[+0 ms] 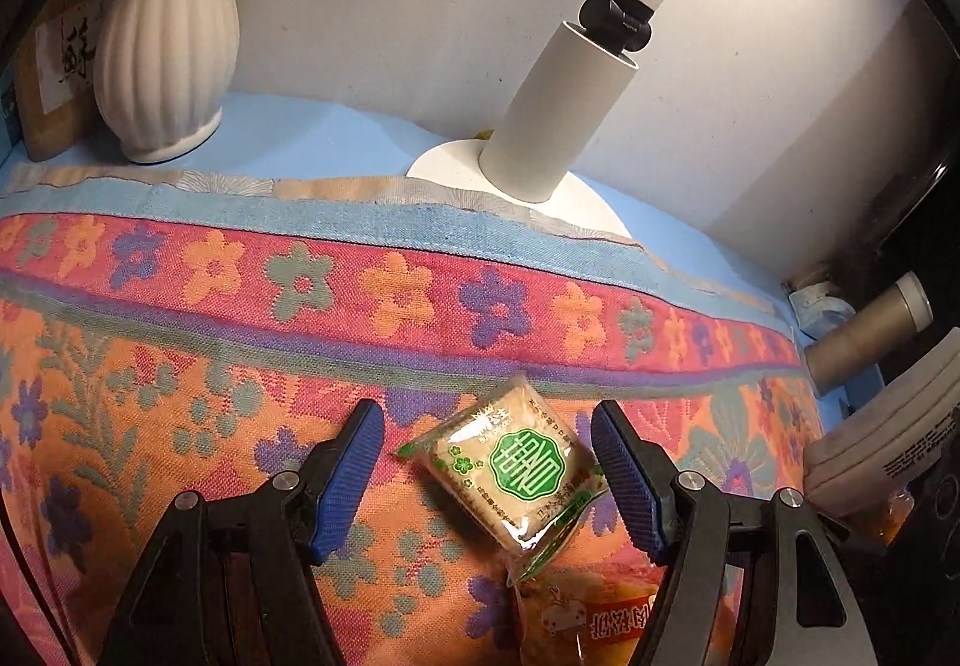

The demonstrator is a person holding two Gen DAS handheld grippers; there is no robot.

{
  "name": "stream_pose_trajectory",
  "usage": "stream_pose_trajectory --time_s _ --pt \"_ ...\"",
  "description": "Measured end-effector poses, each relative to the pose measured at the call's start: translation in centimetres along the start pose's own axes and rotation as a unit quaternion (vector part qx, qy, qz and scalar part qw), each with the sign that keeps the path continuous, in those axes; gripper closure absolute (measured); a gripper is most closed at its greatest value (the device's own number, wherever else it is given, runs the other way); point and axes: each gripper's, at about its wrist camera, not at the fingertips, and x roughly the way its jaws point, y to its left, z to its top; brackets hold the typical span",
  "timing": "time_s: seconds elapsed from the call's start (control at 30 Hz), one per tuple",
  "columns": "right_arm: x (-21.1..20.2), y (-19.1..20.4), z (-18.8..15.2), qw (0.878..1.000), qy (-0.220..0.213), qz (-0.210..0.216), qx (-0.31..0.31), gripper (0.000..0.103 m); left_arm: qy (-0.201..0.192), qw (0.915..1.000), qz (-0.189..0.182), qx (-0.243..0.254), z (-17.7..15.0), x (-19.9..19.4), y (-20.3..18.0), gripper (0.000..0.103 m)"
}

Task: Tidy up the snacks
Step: 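Grasp the green-labelled biscuit pack with the left tool while the right tool grasps the red-labelled pastry pack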

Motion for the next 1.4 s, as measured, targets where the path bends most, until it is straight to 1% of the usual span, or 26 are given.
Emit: stream_pose_trajectory --time_s 0.03,0.07,0.2,0.3,0.37,0.4,0.43,0.47,0.53,0.63,0.7,0.93,0.97,1.07,1.1,1.13,1.17,1.2,1.27,1.37,1.4 --pt "0.3 0.2 0.2 1.0 0.003 -0.001 -0.009 0.026 0.001 1.0 -0.005 0.0 0.0 -0.1 0.1 0.034" --pt "0.5 0.3 0.4 1.0 0.006 -0.001 -0.015 0.023 0.002 0.9999 -0.01 -0.002 0.1 -0.2 0.3 0.034" --pt "1.8 1.4 0.8 0.999 0.024 0.009 -0.037 0.022 0.006 0.9997 -0.023 -0.006 0.2 -0.5 1.1 0.034" --pt "3.0 2.2 0.4 0.997 0.051 0.0 -0.057 0.022 0.005 0.9996 -0.028 -0.008 0.2 -0.7 1.2 0.034" --pt "2.9 2.9 0.3 0.996 0.048 -0.008 -0.075 0.022 0.004 0.9997 -0.026 -0.003 0.1 -0.8 1.1 0.034" --pt "2.9 3.2 0.2 0.996 0.05 -0.008 -0.079 0.023 0.003 0.9997 -0.023 0.001 0.0 -0.8 0.9 0.034" --pt "2.9 3.5 0.1 0.995 0.05 -0.012 -0.085 0.029 0.002 0.9998 -0.017 0.007 -0.1 -0.8 0.7 0.034" --pt "2.9 3.7 -0.1 0.995 0.05 -0.018 -0.09 0.032 0.001 0.9999 -0.01 0.013 -0.2 -0.8 0.4 0.034" --pt "2.8 4.1 -0.4 0.994 0.051 -0.024 -0.091 0.034 -0.001 0.9996 0.005 0.029 -0.5 -0.7 -0.1 0.034" --pt "1.7 4.4 -1.6 0.995 0.051 -0.026 -0.087 0.035 -0.005 0.998 0.03 0.055 -1.1 -0.6 -1.0 0.034" --pt "0.6 4.3 -2.7 0.995 0.051 -0.035 -0.08 0.035 -0.005 0.9973 0.035 0.065 -1.4 -0.4 -1.4 0.03" --pt "-3.7 2.6 -6.8 0.997 0.039 -0.064 -0.011 0.035 -0.007 0.9951 0.051 0.085 -1.7 0.1 -2.3 0.023" --pt "-4.1 2.4 -7.1 0.997 0.034 -0.066 -0.004 0.035 -0.007 0.9946 0.053 0.088 -1.8 0.2 -2.4 0.021" --pt "-4.8 1.7 -7.5 0.997 0.023 -0.07 0.016 0.035 -0.009 0.9929 0.064 0.1 -1.9 0.4 -2.8 0.02" --pt "-4.9 1.6 -7.7 0.997 0.022 -0.072 0.02 0.035 -0.01 0.9924 0.067 0.102 -1.9 0.4 -2.9 0.023" --pt "-4.9 2.0 -7.8 0.997 0.022 -0.075 0.022 0.035 -0.012 0.992 0.065 0.107 -2.0 0.4 -3.0 0.027" --pt "-4.8 2.0 -7.7 0.996 0.024 -0.077 0.023 0.035 -0.013 0.9917 0.062 0.112 -2.1 0.3 -3.2 0.037" --pt "-5.7 1.9 -8.2 0.996 0.023 -0.078 0.022 0.035 -0.014 0.991 0.061 0.118 -2.3 0.2 -3.4 0.041" --pt "-5.9 3.0 -8.1 0.996 0.017 -0.085 0.017 0.035 -0.019 0.9893 0.061 0.131 -2.7 -0.1 -3.8 0.045" --pt "-6.6 3.4 -8.0 0.996 0.002 -0.093 0.016 0.036 -0.028 0.9882 0.06 0.138 -3.1 -0.6 -4.2 0.05" --pt "-7.0 3.6 -8.3 0.996 -0.004 -0.09 0.021 0.036 -0.032 0.9885 0.056 0.136 -3.2 -1.0 -4.2 0.061"
